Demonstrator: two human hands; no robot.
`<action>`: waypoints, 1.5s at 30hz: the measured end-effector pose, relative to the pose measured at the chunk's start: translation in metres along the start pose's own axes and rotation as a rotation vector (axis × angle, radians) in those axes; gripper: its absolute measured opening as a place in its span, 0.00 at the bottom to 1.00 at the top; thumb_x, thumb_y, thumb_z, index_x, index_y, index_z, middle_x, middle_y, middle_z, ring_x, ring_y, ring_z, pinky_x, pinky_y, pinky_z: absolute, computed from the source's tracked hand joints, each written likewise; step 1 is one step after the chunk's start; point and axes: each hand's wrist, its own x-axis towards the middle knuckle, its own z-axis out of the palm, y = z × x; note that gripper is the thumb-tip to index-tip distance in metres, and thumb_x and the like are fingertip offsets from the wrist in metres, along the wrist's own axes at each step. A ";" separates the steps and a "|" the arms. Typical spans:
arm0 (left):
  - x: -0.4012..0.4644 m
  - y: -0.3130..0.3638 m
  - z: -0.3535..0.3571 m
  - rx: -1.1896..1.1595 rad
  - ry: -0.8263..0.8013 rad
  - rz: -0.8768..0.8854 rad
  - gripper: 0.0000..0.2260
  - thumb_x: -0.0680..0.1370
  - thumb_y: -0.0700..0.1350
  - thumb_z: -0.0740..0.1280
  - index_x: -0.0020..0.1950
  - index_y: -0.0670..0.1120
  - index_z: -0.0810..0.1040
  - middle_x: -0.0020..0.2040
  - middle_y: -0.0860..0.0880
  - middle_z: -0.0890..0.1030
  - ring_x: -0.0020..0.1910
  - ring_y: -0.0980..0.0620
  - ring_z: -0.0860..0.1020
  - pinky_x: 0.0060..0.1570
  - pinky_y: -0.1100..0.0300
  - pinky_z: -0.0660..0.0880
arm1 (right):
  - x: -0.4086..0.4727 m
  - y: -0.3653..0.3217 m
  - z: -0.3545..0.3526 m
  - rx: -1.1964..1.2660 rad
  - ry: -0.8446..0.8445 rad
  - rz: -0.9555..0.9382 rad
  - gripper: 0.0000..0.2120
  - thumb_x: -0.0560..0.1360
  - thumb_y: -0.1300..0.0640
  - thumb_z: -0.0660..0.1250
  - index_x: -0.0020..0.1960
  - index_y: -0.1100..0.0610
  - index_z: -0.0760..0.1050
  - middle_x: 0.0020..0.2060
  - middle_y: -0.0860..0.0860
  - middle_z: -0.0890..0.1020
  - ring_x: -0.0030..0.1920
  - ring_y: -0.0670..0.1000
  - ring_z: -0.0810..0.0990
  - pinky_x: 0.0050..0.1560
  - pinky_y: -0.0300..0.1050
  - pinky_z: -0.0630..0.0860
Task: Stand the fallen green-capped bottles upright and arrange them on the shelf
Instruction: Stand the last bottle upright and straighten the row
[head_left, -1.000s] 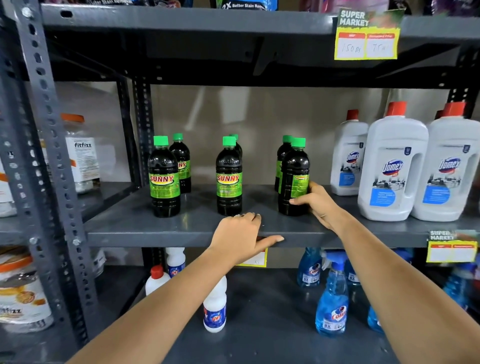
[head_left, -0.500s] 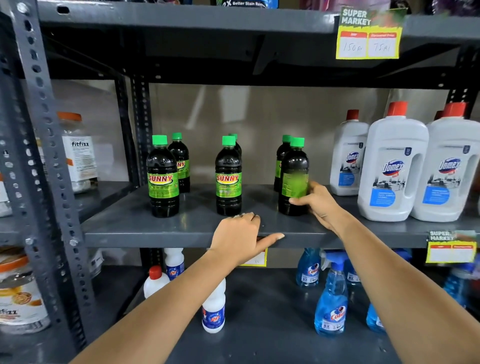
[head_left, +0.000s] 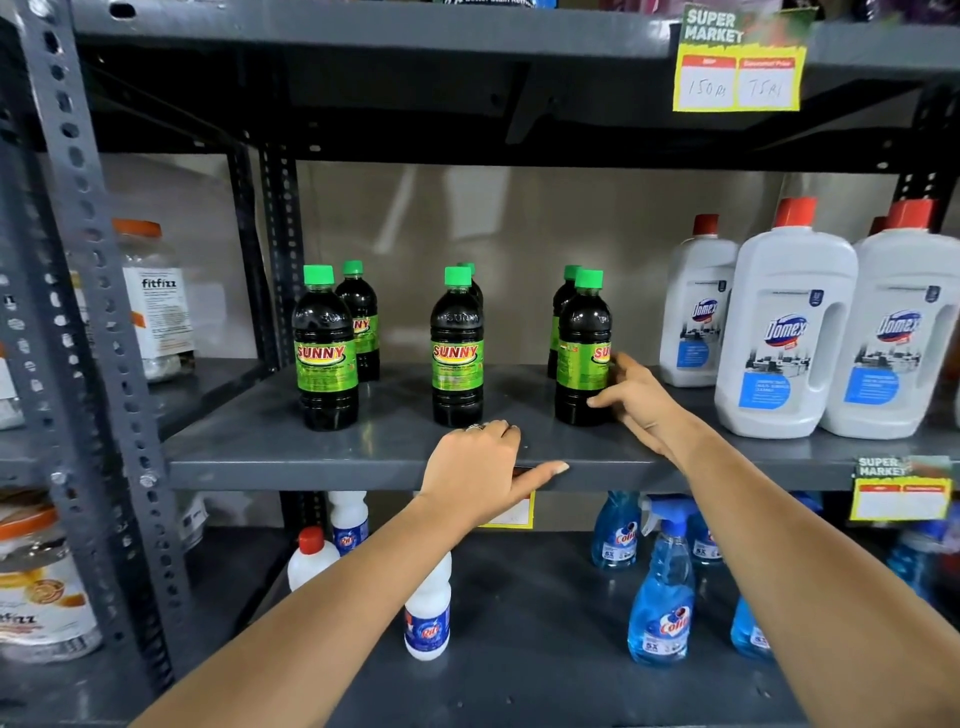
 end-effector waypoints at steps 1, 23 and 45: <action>0.000 0.000 0.000 -0.002 0.003 -0.002 0.38 0.76 0.72 0.44 0.48 0.45 0.83 0.46 0.49 0.84 0.41 0.49 0.82 0.33 0.56 0.77 | 0.000 0.001 0.000 -0.017 -0.006 0.001 0.34 0.65 0.81 0.64 0.66 0.56 0.70 0.60 0.59 0.80 0.64 0.60 0.77 0.70 0.57 0.69; 0.012 -0.009 -0.024 -0.739 0.197 -0.600 0.19 0.75 0.53 0.72 0.61 0.46 0.76 0.55 0.49 0.72 0.51 0.51 0.74 0.56 0.53 0.72 | -0.008 0.001 0.008 -0.258 0.040 -0.014 0.42 0.65 0.59 0.80 0.72 0.57 0.61 0.60 0.51 0.77 0.61 0.51 0.75 0.66 0.48 0.69; 0.039 -0.064 -0.008 -1.130 -0.258 -0.841 0.26 0.67 0.40 0.80 0.62 0.45 0.76 0.54 0.49 0.81 0.54 0.49 0.77 0.53 0.57 0.70 | -0.011 0.002 0.006 -0.246 0.103 0.001 0.41 0.63 0.61 0.80 0.70 0.57 0.61 0.61 0.53 0.77 0.62 0.52 0.75 0.61 0.46 0.69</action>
